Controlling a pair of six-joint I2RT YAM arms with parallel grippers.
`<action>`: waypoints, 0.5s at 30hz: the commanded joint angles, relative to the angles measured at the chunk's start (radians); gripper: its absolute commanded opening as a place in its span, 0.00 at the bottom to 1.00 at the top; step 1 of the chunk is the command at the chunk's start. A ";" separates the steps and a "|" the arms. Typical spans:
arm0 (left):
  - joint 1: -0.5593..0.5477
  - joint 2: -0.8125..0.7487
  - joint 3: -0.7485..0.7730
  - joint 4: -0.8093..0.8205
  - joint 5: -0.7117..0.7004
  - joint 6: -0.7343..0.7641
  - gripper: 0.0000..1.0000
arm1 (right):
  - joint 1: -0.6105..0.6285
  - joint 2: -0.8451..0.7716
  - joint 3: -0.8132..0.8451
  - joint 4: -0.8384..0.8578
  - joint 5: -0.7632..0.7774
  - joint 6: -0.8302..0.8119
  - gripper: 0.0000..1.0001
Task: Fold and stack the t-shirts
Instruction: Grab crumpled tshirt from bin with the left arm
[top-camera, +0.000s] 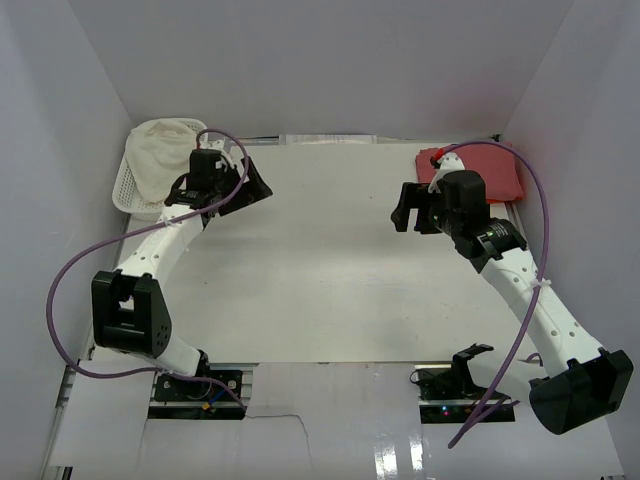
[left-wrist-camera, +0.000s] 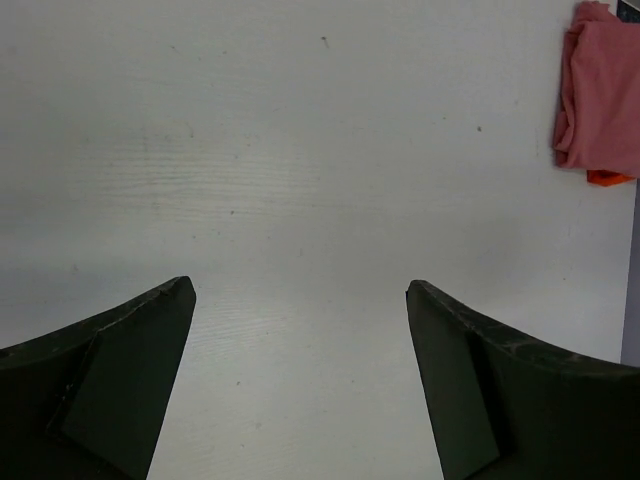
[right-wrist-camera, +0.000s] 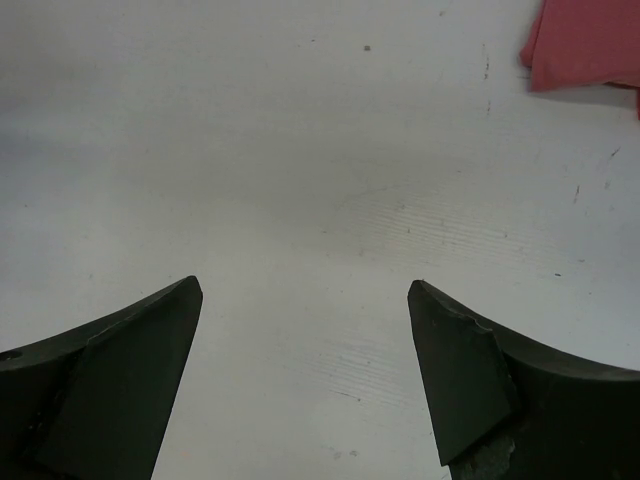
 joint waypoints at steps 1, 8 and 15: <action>0.089 0.058 0.046 -0.019 0.021 -0.045 0.98 | -0.001 -0.016 0.029 0.033 0.017 0.024 0.90; 0.137 0.224 0.274 -0.095 -0.153 -0.134 0.98 | -0.001 -0.025 0.009 0.067 -0.033 0.000 0.90; 0.138 0.366 0.509 -0.093 -0.361 -0.193 0.98 | -0.002 -0.012 0.011 0.064 -0.067 -0.017 0.90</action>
